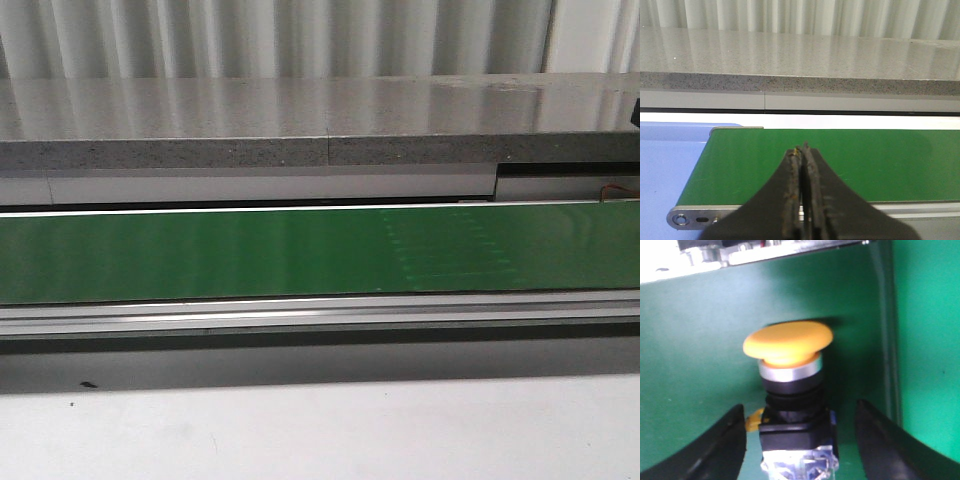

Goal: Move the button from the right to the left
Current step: 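Lift the button and set it on the belt end, opening the right gripper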

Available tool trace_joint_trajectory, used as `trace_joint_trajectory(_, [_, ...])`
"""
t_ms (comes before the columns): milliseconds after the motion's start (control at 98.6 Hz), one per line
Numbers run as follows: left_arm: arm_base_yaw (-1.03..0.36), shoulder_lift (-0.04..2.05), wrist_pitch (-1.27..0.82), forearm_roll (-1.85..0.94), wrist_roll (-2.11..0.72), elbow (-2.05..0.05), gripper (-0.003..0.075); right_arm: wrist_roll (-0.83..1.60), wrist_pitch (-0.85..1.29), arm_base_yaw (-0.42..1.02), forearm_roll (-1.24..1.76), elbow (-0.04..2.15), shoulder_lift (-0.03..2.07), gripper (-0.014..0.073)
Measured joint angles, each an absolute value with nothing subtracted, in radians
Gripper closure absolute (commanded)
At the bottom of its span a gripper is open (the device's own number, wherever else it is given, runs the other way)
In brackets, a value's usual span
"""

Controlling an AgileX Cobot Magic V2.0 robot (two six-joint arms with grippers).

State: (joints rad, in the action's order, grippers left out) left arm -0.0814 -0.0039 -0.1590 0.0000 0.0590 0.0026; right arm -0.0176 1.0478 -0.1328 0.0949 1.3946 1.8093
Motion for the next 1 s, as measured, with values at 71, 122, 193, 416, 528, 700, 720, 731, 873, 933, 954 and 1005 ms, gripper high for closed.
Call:
trace_joint_trajectory(71, [-0.081, -0.004, -0.159, 0.000, 0.059, 0.003, 0.0741, 0.017, 1.043, -0.133, 0.115, 1.395, 1.796, 0.0083])
trace_joint_trajectory(122, [-0.081, -0.004, -0.159, 0.000, 0.059, 0.003, 0.0741, 0.045, 1.039, -0.133, 0.130, 1.390, 1.774, 0.0083])
trace_joint_trajectory(193, [-0.081, -0.004, -0.159, 0.000, 0.059, 0.003, 0.0741, 0.089, 1.025, -0.130, 0.156, 1.376, 1.734, 0.0083])
trace_joint_trajectory(416, [-0.081, -0.004, -0.159, 0.000, 0.059, 0.003, 0.0741, 0.179, 0.922, -0.085, 0.183, 1.231, 1.547, 0.0097])
trace_joint_trajectory(528, [-0.081, -0.004, -0.159, 0.000, 0.059, 0.003, 0.0741, 0.192, 0.842, -0.055, 0.186, 1.119, 1.435, 0.0240])
trace_joint_trajectory(700, [-0.081, -0.004, -0.159, 0.000, 0.059, 0.003, 0.0741, 0.199, 0.775, -0.032, 0.186, 0.964, 1.275, 0.0525])
trace_joint_trajectory(720, [-0.081, -0.004, -0.159, 0.000, 0.059, 0.003, 0.0741, 0.199, 0.769, -0.032, 0.186, 0.947, 1.256, 0.0553])
trace_joint_trajectory(731, [-0.081, -0.004, -0.159, 0.000, 0.059, 0.003, 0.0741, 0.199, 0.767, -0.032, 0.186, 0.941, 1.249, 0.0570])
trace_joint_trajectory(873, [-0.081, -0.004, -0.159, 0.000, 0.059, 0.003, 0.0741, 0.206, 0.722, -0.032, 0.186, 0.828, 1.123, 0.0662])
trace_joint_trajectory(933, [-0.081, -0.004, -0.159, 0.000, 0.059, 0.003, 0.0741, 0.206, 0.702, -0.032, 0.186, 0.781, 1.068, 0.0661])
trace_joint_trajectory(954, [-0.081, -0.004, -0.159, 0.000, 0.059, 0.003, 0.0741, 0.206, 0.699, -0.032, 0.186, 0.766, 1.050, 0.0661])
trace_joint_trajectory(1005, [-0.081, -0.004, -0.159, 0.000, 0.059, 0.003, 0.0741, 0.208, 0.685, -0.032, 0.186, 0.731, 1.005, 0.0661])
